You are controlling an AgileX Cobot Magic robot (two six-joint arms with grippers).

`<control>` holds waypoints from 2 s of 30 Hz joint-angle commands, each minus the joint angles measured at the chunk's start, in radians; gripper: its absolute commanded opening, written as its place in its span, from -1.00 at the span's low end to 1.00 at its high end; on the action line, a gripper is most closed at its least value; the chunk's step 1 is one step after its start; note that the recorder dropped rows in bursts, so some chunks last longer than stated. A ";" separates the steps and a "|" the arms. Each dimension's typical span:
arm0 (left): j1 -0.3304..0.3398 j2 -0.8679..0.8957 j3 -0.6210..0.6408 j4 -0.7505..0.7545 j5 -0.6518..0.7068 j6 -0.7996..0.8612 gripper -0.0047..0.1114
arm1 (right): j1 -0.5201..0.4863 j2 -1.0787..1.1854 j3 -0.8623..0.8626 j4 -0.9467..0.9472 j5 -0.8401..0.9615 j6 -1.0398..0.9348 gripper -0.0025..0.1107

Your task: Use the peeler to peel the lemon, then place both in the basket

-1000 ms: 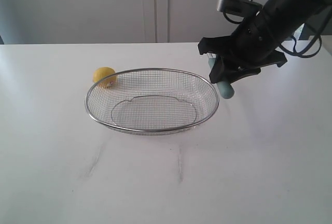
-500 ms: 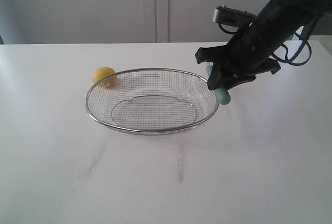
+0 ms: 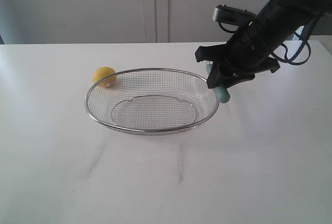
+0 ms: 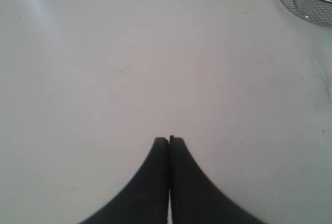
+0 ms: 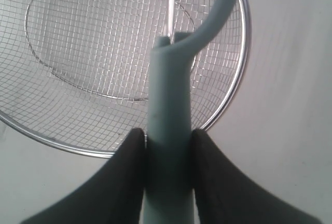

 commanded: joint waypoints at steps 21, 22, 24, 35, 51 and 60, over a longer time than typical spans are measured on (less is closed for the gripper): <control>0.001 -0.004 0.007 0.063 -0.006 0.001 -0.92 | -0.002 -0.003 0.004 0.038 -0.028 -0.014 -0.96; 0.001 -0.004 0.007 0.063 -0.013 0.001 -0.92 | -0.002 -0.003 0.004 0.042 -0.028 -0.014 -0.96; 0.001 -0.004 0.007 0.063 -0.046 0.001 -0.92 | -0.002 -0.003 0.004 0.042 -0.028 -0.014 -0.96; 0.001 -0.004 0.007 0.063 -0.385 0.001 -0.92 | -0.002 -0.003 0.004 0.042 -0.028 -0.014 -0.96; 0.001 -0.004 0.007 0.063 -0.395 0.001 -0.92 | -0.002 -0.003 0.004 0.041 -0.023 -0.014 -0.96; 0.001 -0.004 0.007 0.063 -0.394 0.001 -0.92 | -0.002 -0.003 0.004 0.041 -0.021 -0.014 -0.96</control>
